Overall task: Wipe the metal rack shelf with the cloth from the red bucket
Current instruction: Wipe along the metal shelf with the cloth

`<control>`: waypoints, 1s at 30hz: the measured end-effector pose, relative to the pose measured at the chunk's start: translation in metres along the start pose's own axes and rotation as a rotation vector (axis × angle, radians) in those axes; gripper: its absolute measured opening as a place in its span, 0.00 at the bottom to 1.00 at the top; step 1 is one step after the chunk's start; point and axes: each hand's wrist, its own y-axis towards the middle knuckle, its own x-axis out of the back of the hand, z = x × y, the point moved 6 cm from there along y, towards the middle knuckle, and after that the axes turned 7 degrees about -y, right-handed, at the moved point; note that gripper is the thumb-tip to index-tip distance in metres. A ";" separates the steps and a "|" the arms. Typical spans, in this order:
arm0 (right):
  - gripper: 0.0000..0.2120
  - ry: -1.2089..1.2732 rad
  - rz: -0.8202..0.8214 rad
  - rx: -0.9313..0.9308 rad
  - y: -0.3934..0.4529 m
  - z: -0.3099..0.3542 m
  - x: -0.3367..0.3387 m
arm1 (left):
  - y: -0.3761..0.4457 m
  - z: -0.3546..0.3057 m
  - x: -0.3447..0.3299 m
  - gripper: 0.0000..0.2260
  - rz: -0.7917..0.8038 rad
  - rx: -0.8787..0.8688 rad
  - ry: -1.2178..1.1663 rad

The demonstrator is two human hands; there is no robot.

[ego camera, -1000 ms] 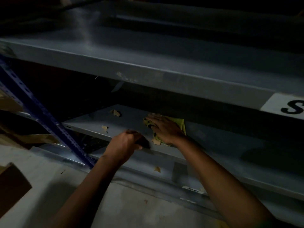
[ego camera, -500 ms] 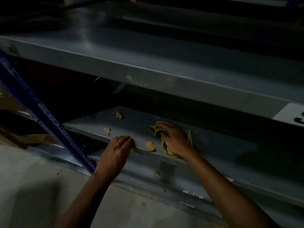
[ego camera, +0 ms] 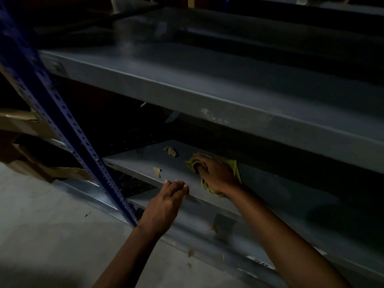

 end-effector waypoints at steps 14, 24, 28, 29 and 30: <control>0.21 -0.011 0.115 0.176 0.040 0.043 -0.026 | -0.018 0.005 -0.011 0.25 0.068 -0.084 0.001; 0.18 -0.225 -0.107 0.028 0.051 0.032 -0.018 | -0.020 -0.010 -0.011 0.24 0.081 -0.144 0.142; 0.20 -0.210 -0.012 -0.049 0.071 0.033 -0.027 | -0.025 -0.018 -0.014 0.26 0.153 -0.138 0.197; 0.20 -0.163 0.016 -0.023 0.073 0.036 -0.030 | -0.026 -0.019 -0.013 0.26 0.159 -0.124 0.209; 0.21 -0.123 0.040 0.007 0.075 0.039 -0.033 | -0.027 -0.020 -0.012 0.27 0.165 -0.111 0.223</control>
